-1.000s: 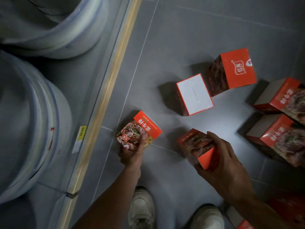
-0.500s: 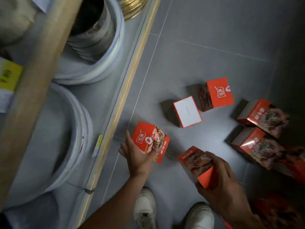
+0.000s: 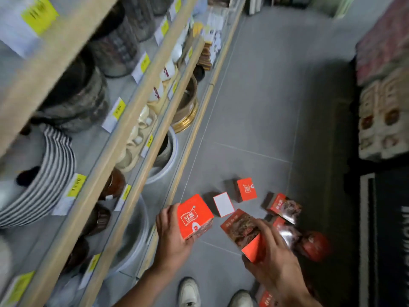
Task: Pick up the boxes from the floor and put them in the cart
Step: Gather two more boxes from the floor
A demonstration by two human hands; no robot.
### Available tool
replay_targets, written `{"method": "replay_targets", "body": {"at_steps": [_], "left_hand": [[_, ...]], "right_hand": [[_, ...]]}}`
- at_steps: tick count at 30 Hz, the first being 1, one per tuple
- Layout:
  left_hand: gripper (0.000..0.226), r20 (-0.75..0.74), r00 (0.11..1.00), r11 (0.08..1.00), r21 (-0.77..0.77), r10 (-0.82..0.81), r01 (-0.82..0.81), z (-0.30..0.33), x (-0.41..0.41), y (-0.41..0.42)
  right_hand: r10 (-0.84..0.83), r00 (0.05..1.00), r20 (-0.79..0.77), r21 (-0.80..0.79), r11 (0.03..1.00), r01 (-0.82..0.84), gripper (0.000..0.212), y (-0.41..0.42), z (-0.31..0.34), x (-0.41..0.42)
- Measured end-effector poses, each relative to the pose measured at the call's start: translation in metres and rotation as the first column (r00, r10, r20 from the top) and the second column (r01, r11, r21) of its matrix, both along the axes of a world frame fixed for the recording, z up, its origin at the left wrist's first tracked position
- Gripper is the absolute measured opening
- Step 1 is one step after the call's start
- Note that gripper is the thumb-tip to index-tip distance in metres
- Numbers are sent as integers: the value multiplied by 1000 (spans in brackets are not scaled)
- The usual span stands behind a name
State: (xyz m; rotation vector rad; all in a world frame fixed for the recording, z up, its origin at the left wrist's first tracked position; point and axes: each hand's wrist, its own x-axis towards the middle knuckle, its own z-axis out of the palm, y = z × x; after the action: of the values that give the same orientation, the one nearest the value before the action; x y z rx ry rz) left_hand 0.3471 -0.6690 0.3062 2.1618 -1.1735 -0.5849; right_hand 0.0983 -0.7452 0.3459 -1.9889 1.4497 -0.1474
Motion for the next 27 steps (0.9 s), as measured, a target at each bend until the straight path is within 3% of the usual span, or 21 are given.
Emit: {"method": "replay_targets", "body": {"at_steps": [7, 14, 20, 27], "left_hand": [[96, 40, 999, 983, -180, -36, 43, 186, -3, -11], [96, 86, 994, 947, -307, -67, 90, 335, 11, -9], [96, 136, 983, 904, -393, -121, 166, 418, 30, 6], [97, 182, 979, 879, -445, -95, 168, 469, 38, 37]], "right_hand": [[27, 998, -56, -66, 997, -31, 81, -11, 184, -7], [65, 993, -95, -187, 979, -82, 79, -6, 314, -5], [75, 995, -71, -228, 970, -89, 91, 9, 401, 15], [103, 993, -50, -382, 917, -114, 83, 23, 451, 26]]}}
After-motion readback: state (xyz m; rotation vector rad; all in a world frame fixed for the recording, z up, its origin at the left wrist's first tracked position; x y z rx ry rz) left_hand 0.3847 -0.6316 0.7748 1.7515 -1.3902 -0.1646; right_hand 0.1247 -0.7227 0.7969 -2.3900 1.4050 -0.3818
